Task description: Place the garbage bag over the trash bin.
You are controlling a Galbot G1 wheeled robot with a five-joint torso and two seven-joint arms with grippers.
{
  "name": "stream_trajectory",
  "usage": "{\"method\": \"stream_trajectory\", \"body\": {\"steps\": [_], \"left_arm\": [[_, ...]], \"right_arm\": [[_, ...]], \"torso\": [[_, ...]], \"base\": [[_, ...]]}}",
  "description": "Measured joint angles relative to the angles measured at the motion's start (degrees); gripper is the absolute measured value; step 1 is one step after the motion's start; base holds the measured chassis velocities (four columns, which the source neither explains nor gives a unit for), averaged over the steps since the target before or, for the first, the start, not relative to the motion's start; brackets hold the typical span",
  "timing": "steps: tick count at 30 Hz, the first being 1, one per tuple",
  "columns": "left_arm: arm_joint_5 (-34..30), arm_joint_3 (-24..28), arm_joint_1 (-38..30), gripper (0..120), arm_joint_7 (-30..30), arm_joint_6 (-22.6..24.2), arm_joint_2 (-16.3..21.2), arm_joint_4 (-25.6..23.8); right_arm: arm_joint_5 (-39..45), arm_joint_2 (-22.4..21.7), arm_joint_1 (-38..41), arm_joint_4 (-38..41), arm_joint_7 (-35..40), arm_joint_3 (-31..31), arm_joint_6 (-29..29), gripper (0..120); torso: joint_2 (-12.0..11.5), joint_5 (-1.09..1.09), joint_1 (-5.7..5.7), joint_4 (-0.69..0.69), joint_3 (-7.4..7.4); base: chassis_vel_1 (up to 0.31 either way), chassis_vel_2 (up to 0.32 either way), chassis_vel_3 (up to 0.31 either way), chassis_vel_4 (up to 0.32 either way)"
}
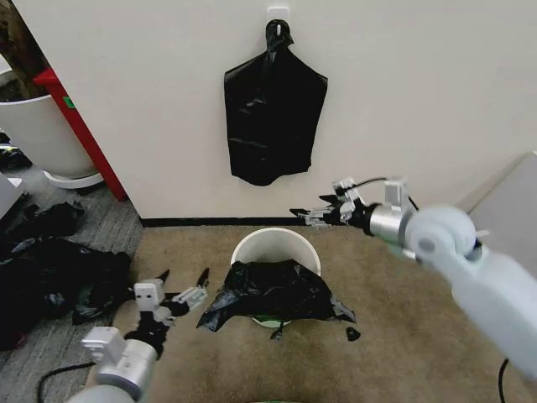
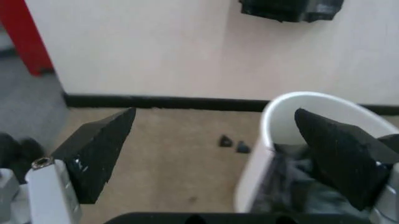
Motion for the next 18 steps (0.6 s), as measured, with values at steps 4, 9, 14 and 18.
{"method": "stream_trajectory", "body": {"steps": [4,9,14,18], "left_arm": [[2.57,-4.97,0.59,100,3.72,0.92,0.8,0.07],[3.5,-8.58,1.64,100,5.72,1.57,0.45,0.24],[3.84,-9.06,1.58,100,6.01,1.51,0.31,0.54],[4.03,-8.75,1.12,100,6.06,1.39,0.6,0.72]], "right_arm": [[-3.96,1.21,6.75,-6.37,-6.05,-6.93,0.0,100],[-3.21,3.96,16.44,-12.56,-5.45,-17.29,0.01,100],[4.69,4.97,23.54,-14.37,3.69,-29.09,0.01,100],[5.0,5.93,26.81,-16.06,4.75,-35.09,0.0,100]], "torso": [[0.0,0.0,0.0,0.01,0.0],[0.0,-0.03,0.0,0.01,-0.01],[0.0,-0.03,0.0,0.02,-0.01],[0.0,-0.02,0.0,0.0,-0.01]], "base": [[0.0,0.0,0.0,0.0],[0.0,0.0,0.0,0.0],[0.0,0.0,0.0,0.0],[0.0,0.0,0.0,0.0]]}}
